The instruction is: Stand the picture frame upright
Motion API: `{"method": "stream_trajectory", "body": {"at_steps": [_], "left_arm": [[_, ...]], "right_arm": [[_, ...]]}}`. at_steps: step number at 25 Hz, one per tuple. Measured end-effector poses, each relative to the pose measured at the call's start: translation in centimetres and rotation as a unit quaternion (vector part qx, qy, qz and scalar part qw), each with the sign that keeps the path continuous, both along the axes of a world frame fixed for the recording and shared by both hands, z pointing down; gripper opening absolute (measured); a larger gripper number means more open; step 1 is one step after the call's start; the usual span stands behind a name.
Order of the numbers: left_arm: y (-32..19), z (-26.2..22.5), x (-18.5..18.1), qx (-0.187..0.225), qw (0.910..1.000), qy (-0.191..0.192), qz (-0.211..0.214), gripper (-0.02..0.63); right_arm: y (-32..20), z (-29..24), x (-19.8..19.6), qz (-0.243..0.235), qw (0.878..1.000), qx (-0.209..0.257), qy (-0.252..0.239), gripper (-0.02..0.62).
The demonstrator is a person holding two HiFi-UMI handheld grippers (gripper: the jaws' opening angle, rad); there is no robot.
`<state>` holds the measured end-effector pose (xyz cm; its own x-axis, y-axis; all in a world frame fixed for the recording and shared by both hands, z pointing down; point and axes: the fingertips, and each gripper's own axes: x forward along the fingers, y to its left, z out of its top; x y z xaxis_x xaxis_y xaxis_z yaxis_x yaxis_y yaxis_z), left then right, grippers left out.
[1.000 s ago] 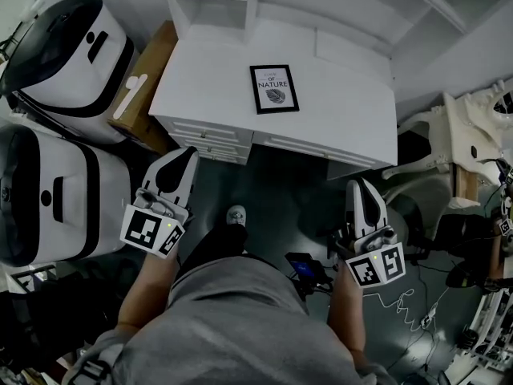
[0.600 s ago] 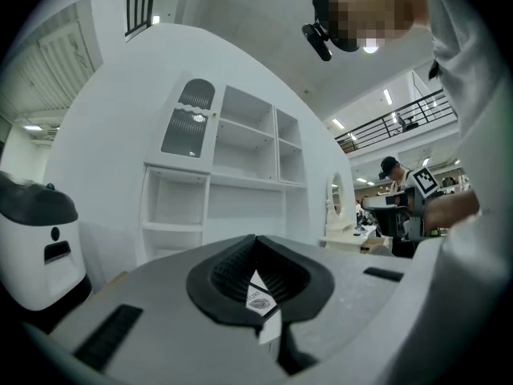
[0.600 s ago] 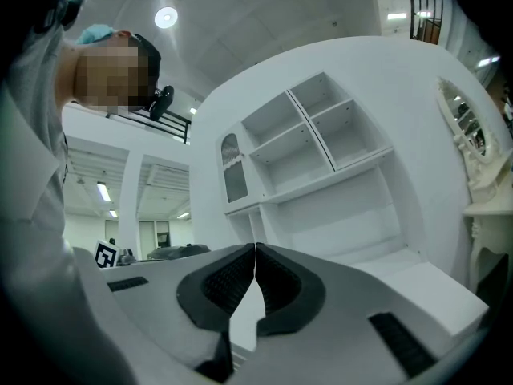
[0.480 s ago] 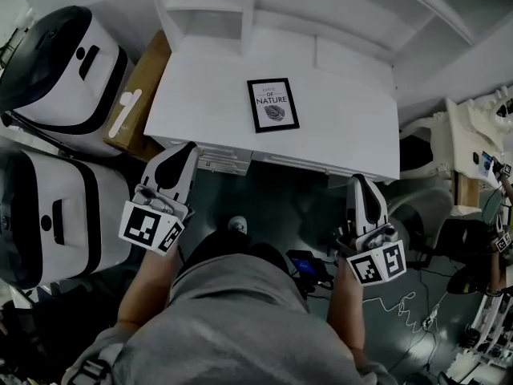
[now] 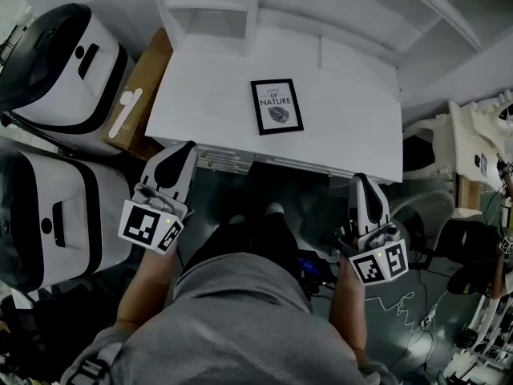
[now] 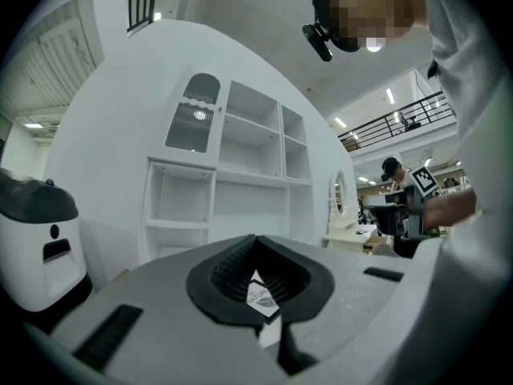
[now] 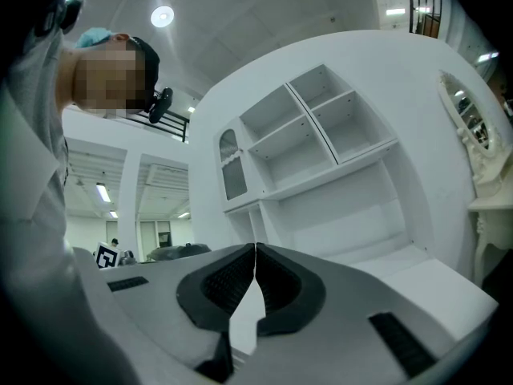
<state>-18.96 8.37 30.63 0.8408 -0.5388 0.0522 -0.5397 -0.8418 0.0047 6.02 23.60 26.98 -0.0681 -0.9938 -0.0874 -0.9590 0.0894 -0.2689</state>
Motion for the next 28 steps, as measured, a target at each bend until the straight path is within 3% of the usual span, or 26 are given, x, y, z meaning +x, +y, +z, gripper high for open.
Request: {"method": "stream_trajectory", "body": {"at_steps": [12,28], "left_arm": [[-3.0,0.6,2.0,-0.007,0.9997,-0.009,-0.02,0.007],[-10.1,0.9,8.2,-0.006,0.9968,-0.012,-0.079,0.008]], "right_arm": [[-4.9,0.7,2.1,-0.036,0.999,-0.004,-0.01,0.028],[-15.9,1.1,9.4,-0.104,0.994,0.001,-0.022,0.028]]}}
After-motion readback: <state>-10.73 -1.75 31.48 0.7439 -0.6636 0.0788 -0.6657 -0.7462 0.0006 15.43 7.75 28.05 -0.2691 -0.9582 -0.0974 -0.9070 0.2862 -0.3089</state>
